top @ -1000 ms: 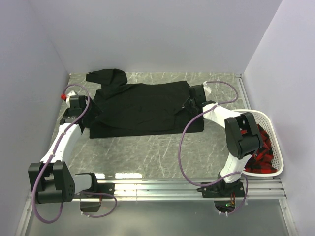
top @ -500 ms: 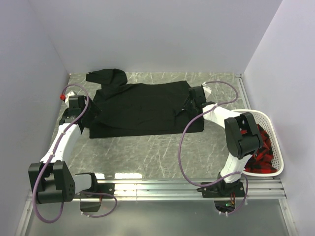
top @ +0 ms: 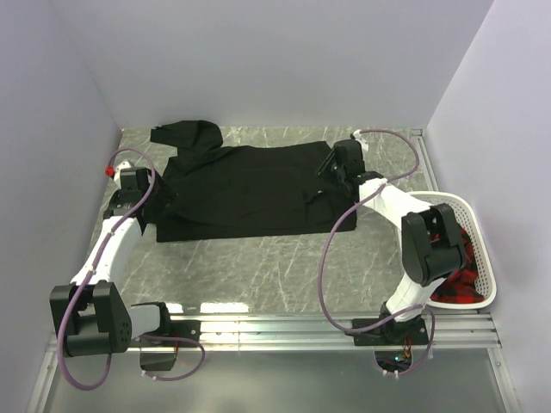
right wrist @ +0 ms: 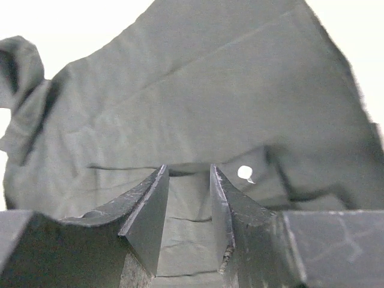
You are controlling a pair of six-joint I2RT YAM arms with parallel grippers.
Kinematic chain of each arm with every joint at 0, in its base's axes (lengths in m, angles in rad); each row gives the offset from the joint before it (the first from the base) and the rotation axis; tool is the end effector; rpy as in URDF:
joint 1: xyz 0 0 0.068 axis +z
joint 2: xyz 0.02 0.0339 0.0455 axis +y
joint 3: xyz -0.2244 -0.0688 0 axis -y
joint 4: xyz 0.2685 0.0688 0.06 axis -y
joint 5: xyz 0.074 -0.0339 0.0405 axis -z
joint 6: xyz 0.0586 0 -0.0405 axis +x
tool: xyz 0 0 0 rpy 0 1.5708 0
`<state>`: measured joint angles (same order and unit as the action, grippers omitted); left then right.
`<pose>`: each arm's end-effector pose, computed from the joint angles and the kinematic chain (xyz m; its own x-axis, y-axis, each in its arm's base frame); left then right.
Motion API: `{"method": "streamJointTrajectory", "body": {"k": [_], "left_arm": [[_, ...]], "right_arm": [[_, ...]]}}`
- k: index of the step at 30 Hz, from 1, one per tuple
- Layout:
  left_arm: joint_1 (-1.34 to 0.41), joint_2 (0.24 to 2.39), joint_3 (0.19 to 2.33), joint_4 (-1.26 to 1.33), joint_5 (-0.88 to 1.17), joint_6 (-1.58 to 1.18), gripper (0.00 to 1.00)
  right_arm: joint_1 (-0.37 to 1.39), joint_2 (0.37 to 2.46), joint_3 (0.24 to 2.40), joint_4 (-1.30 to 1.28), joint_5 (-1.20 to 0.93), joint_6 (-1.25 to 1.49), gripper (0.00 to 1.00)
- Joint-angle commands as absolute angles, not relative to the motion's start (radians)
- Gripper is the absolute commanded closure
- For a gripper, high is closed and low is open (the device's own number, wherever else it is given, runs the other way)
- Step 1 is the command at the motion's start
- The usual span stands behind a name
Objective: Fold and stack the long sleeve shirts
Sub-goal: Fold the shirt
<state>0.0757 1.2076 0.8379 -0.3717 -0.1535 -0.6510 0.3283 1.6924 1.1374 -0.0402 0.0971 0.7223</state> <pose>0.3080 0.0323 0.1931 -0.4222 -0.6326 -0.6493 -0.5570 0.7461 -0.3648 0.3962 0.1289 0.1716 -0.5601 0.5043 -0.6572 0.1671 0.8458 0.5066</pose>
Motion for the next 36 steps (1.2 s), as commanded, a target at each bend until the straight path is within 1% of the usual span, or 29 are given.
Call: {"method": "streamJointTrajectory", "body": {"k": [1, 6, 11, 17, 24, 31, 34, 36], "left_arm": [[0.081, 1.177, 0.833, -0.353, -0.144, -0.660, 0.06], [0.081, 1.175, 0.833, -0.354, -0.150, -0.661, 0.05], [0.083, 1.180, 0.834, -0.354, -0.146, -0.663, 0.05], [0.084, 1.178, 0.833, -0.356, -0.150, -0.666, 0.05], [0.095, 1.180, 0.825, -0.351, -0.146, -0.673, 0.05], [0.097, 1.181, 0.821, -0.345, -0.149, -0.689, 0.06], [0.095, 1.186, 0.834, -0.345, -0.121, -0.707, 0.09], [0.091, 1.195, 0.856, -0.342, -0.074, -0.725, 0.12]], "right_arm": [[0.336, 1.736, 1.158, 0.055, 0.055, 0.822, 0.59], [0.334, 1.813, 1.100, 0.129, 0.012, 0.899, 0.59], [0.321, 1.839, 0.977, 0.204, 0.005, 0.936, 0.60], [0.281, 1.836, 0.853, 0.282, -0.017, 0.956, 0.62], [0.239, 1.819, 0.785, 0.336, -0.032, 0.943, 0.64], [0.233, 1.744, 0.816, 0.249, -0.038, 0.864, 0.64], [0.233, 1.698, 0.854, 0.164, -0.017, 0.792, 0.64], [0.235, 1.660, 0.867, 0.140, -0.031, 0.738, 0.63]]}}
